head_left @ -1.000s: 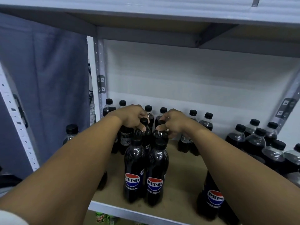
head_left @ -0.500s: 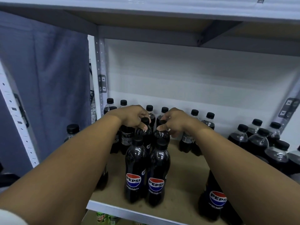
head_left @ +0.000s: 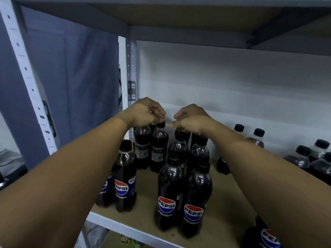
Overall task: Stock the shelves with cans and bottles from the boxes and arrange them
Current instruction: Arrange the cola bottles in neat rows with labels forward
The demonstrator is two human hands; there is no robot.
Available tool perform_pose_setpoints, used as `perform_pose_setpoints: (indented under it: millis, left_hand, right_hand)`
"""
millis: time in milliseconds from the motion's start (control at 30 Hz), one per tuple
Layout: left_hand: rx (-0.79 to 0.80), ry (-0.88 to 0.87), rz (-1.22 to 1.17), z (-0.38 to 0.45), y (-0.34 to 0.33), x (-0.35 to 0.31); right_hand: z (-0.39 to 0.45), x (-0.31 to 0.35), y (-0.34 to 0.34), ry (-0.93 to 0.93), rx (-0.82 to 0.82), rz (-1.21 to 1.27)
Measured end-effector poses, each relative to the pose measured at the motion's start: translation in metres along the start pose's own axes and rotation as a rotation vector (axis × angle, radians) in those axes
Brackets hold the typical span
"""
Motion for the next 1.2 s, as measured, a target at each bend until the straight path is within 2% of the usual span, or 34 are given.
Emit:
perform_pose_setpoints:
  millis: [67,133,200,300,467,633,767,967,1033,1133,1200]
  left_hand:
    - [-0.092,0.034,0.050,0.005,0.015,0.018]
    - [-0.115,0.090,0.077,0.008,0.026,0.039]
    - [-0.090,0.127,0.082,0.011,0.032,0.055]
    - [-0.018,0.137,0.209,0.013,0.035,0.068]
    - [0.031,0.167,0.383,0.021,0.031,0.068]
    - [0.063,0.175,0.479,0.028,0.026,0.063]
    - [0.052,0.170,0.468,0.028,0.026,0.063]
    - [0.201,0.196,0.350,0.020,0.029,0.060]
    - [0.179,0.207,0.329,0.021,0.028,0.060]
    - [0.054,0.215,0.344,0.023,0.032,0.058]
    - [0.041,0.223,0.360,0.023,0.034,0.055]
  right_hand:
    - [0.012,0.007,-0.012,0.023,0.022,0.005]
    - [0.022,0.014,-0.022,0.051,0.035,-0.001]
    - [0.032,0.017,-0.031,0.072,0.035,-0.028]
    - [0.044,0.023,-0.043,0.093,0.071,-0.104]
    - [0.062,0.023,-0.061,0.096,0.143,-0.270]
    - [0.067,0.029,-0.056,0.058,0.131,-0.337]
    - [0.070,0.030,-0.053,-0.021,0.127,-0.255]
    - [0.060,0.030,-0.048,-0.044,0.169,-0.114]
    - [0.059,0.031,-0.048,-0.043,0.158,-0.099]
    - [0.058,0.033,-0.046,-0.052,0.114,-0.144]
    - [0.058,0.035,-0.046,-0.043,0.131,-0.134]
Point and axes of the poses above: each hand's wrist, its own z-axis towards the middle knuckle, its own y-axis out of the back of the hand, x = y × z, the point moved 4 cm from there along z, towards the middle knuckle, and after that the axes turned 2 degrees about -x, right-handed, at the moved point
